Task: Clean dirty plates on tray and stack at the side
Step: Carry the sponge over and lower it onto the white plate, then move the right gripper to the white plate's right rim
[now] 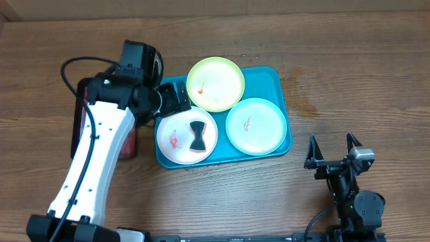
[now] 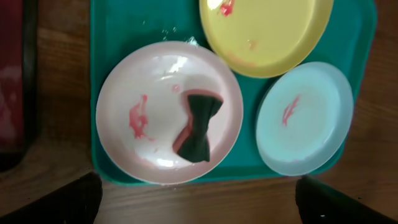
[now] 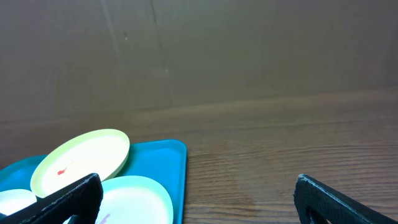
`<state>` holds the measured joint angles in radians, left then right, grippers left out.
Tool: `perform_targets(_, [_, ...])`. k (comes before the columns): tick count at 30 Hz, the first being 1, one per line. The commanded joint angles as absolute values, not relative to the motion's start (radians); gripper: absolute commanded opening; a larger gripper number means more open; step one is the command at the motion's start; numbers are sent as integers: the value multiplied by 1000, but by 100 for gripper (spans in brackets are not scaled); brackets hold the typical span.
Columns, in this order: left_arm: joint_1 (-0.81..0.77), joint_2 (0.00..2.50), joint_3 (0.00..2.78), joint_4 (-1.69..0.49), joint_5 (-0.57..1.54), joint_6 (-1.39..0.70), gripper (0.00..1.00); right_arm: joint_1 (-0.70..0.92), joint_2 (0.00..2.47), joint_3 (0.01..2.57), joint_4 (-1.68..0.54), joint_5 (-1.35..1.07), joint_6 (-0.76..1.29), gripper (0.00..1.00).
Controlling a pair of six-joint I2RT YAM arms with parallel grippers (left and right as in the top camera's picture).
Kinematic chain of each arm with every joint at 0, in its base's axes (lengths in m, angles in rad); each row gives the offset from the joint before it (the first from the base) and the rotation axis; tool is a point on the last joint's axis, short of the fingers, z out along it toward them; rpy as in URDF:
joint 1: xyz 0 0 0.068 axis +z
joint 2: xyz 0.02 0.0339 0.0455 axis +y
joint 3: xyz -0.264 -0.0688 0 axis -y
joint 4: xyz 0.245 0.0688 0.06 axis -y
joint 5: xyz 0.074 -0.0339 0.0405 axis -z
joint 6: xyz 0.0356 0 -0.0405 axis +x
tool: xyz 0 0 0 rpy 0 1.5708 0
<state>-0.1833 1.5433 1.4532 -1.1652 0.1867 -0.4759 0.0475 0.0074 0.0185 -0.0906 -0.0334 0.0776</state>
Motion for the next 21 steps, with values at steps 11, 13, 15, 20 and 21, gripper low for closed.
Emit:
perform_targets(11, [-191, 1571, 1328, -1185, 195, -480, 100, 52, 3, 8, 22, -654, 597, 100])
perform_targets(13, [-191, 1571, 1328, -1175, 226, -479, 100, 52, 3, 8, 28, -682, 698, 100])
perform_targets(15, [-191, 1571, 1328, -1174, 245, -479, 100, 52, 3, 8, 80, -677, 738, 100])
perform_targets(20, [-191, 1571, 1328, -1174, 256, -479, 100, 51, 4, 37, 512, -700, 752, 100])
perform_targets(21, [-191, 1571, 1328, -1174, 256, -479, 100, 47, 6, 72, 534, -667, 752, 100])
